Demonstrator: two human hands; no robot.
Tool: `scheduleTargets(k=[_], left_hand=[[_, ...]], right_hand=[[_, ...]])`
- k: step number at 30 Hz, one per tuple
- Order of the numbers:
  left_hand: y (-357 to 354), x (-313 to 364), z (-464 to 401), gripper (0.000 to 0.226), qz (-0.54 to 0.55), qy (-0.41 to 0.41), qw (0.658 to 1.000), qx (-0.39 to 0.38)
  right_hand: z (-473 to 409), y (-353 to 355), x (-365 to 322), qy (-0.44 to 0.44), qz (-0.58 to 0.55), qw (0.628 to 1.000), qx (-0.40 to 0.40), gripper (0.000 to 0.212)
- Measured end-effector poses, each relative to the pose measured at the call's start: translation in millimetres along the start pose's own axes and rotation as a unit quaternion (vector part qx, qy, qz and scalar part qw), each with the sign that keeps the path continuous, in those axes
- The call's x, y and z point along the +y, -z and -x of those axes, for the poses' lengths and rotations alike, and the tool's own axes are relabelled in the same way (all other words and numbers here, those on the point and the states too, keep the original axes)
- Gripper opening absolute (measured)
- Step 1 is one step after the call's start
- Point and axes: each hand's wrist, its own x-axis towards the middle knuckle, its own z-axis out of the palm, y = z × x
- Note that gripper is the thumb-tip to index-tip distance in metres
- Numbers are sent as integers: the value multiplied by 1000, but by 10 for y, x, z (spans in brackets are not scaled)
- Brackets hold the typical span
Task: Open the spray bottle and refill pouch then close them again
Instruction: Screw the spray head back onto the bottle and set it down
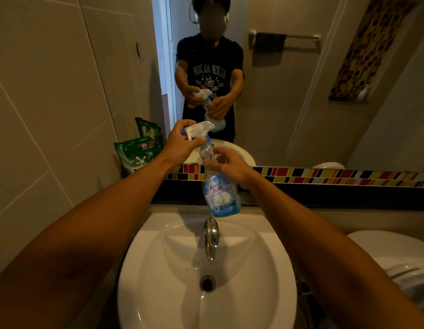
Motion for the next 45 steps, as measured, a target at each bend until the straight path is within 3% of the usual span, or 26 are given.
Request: scheduleTargets(k=[9,20,41,45], left_hand=[[-80,-7,34,54,19,-23,999,32],[-109,-24,27,56,9,-14,1000,12],[-151,-8,99,52,9,-9,1000,17],[-150,20,136,59,23,-11,1000,13]], right_hand=[[18,4,-40,1,0,1000,-9,25],[62,34,-31,8,-7,1000,-4,20],[123,15,-12,-21,-13,1000,-3,32],[132,3,-25,-14,-16,1000,-2,23]])
